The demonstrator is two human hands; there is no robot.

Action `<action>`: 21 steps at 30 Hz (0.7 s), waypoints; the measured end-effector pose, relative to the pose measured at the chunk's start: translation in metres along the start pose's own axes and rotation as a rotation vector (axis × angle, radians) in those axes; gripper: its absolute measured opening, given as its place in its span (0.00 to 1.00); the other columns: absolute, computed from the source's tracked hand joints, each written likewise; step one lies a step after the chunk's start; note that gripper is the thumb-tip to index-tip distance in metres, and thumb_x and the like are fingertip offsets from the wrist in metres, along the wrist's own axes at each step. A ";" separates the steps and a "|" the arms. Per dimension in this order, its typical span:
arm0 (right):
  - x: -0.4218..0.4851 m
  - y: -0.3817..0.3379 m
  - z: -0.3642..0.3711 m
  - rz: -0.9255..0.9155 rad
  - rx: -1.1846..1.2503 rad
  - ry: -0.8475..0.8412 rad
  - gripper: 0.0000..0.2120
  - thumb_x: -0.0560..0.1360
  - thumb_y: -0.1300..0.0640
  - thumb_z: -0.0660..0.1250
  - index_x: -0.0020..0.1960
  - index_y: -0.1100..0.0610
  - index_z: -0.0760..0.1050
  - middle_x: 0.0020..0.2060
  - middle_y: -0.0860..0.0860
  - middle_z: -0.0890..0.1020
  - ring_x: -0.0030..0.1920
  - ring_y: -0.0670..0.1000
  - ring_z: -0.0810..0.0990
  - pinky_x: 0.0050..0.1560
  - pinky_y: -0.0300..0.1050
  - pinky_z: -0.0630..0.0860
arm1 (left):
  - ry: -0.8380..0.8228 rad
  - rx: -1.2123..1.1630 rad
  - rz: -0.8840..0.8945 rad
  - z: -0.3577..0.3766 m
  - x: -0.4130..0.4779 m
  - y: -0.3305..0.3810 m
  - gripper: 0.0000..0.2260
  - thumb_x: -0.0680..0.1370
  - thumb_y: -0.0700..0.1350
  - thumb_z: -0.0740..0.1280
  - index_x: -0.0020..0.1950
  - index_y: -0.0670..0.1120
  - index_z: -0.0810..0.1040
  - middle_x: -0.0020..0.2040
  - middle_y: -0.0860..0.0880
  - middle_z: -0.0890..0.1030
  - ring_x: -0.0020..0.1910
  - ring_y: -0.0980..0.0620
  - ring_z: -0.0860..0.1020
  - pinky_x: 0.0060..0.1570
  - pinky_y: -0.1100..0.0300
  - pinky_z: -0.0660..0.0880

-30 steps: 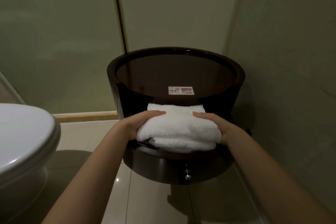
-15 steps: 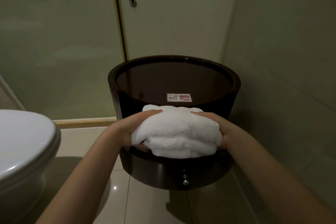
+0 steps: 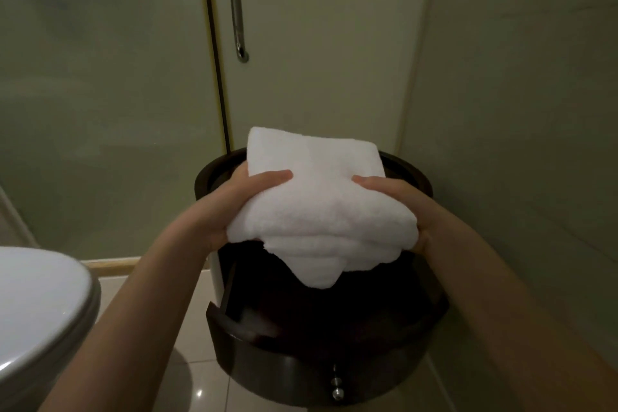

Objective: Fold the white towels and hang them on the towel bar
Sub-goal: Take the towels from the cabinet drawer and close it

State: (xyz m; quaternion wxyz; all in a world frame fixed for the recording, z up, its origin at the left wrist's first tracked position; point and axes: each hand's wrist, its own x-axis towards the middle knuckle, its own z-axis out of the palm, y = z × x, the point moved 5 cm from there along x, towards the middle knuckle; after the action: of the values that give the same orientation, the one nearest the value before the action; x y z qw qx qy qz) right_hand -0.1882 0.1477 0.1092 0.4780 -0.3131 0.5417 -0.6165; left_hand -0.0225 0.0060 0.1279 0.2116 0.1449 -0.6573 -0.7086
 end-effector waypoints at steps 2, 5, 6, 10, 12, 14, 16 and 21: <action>0.008 -0.017 0.001 -0.056 -0.005 -0.007 0.09 0.65 0.51 0.70 0.35 0.55 0.86 0.36 0.53 0.85 0.36 0.50 0.85 0.30 0.39 0.78 | 0.021 0.019 0.078 -0.004 0.010 0.015 0.27 0.66 0.52 0.74 0.64 0.51 0.72 0.54 0.52 0.83 0.51 0.52 0.82 0.40 0.62 0.79; 0.022 -0.038 0.000 -0.127 0.017 -0.024 0.10 0.66 0.53 0.69 0.40 0.58 0.86 0.38 0.54 0.86 0.38 0.52 0.85 0.33 0.41 0.79 | 0.028 0.049 0.190 -0.008 0.027 0.030 0.29 0.63 0.54 0.75 0.62 0.54 0.72 0.51 0.56 0.84 0.50 0.55 0.82 0.40 0.64 0.78; 0.028 -0.043 -0.001 -0.150 0.026 -0.033 0.11 0.67 0.54 0.69 0.44 0.59 0.84 0.40 0.54 0.86 0.39 0.52 0.85 0.34 0.41 0.80 | 0.031 0.054 0.218 -0.010 0.035 0.031 0.27 0.63 0.55 0.74 0.60 0.55 0.72 0.50 0.57 0.84 0.50 0.56 0.82 0.40 0.64 0.78; 0.057 -0.042 -0.012 -0.204 0.042 -0.020 0.19 0.68 0.56 0.69 0.57 0.60 0.75 0.44 0.54 0.86 0.44 0.53 0.85 0.37 0.43 0.80 | 0.055 0.053 0.245 -0.023 0.071 0.012 0.30 0.62 0.57 0.77 0.61 0.56 0.72 0.54 0.55 0.83 0.52 0.55 0.82 0.42 0.64 0.79; 0.076 -0.031 -0.021 -0.184 0.059 0.002 0.20 0.68 0.57 0.69 0.58 0.61 0.75 0.45 0.55 0.86 0.45 0.53 0.85 0.39 0.43 0.80 | 0.071 0.067 0.220 -0.033 0.091 -0.005 0.38 0.58 0.61 0.78 0.65 0.55 0.70 0.56 0.54 0.82 0.54 0.54 0.81 0.43 0.63 0.79; 0.093 -0.018 -0.029 -0.172 0.072 0.035 0.21 0.67 0.58 0.69 0.60 0.60 0.75 0.48 0.55 0.85 0.48 0.54 0.84 0.42 0.45 0.80 | 0.080 0.083 0.202 -0.042 0.106 -0.023 0.38 0.57 0.62 0.78 0.64 0.56 0.70 0.57 0.55 0.81 0.54 0.55 0.81 0.43 0.64 0.78; 0.107 -0.006 -0.037 -0.186 0.060 0.088 0.23 0.66 0.59 0.70 0.61 0.58 0.74 0.52 0.55 0.83 0.50 0.54 0.84 0.43 0.45 0.80 | 0.089 0.100 0.203 -0.048 0.116 -0.039 0.32 0.59 0.61 0.78 0.60 0.59 0.72 0.55 0.59 0.82 0.54 0.58 0.80 0.43 0.67 0.78; 0.130 0.021 -0.058 -0.121 -0.018 0.190 0.29 0.67 0.60 0.71 0.67 0.60 0.70 0.60 0.59 0.79 0.58 0.59 0.79 0.53 0.50 0.78 | 0.061 0.124 0.191 -0.051 0.133 -0.074 0.20 0.68 0.53 0.74 0.58 0.60 0.73 0.52 0.63 0.82 0.52 0.62 0.80 0.42 0.71 0.76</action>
State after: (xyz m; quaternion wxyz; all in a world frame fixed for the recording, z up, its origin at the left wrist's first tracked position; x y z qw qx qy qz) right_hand -0.2808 0.0493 0.0590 0.3836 -0.2894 0.5703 -0.6662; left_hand -0.1215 -0.1005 0.0593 0.2887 0.1162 -0.7038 -0.6386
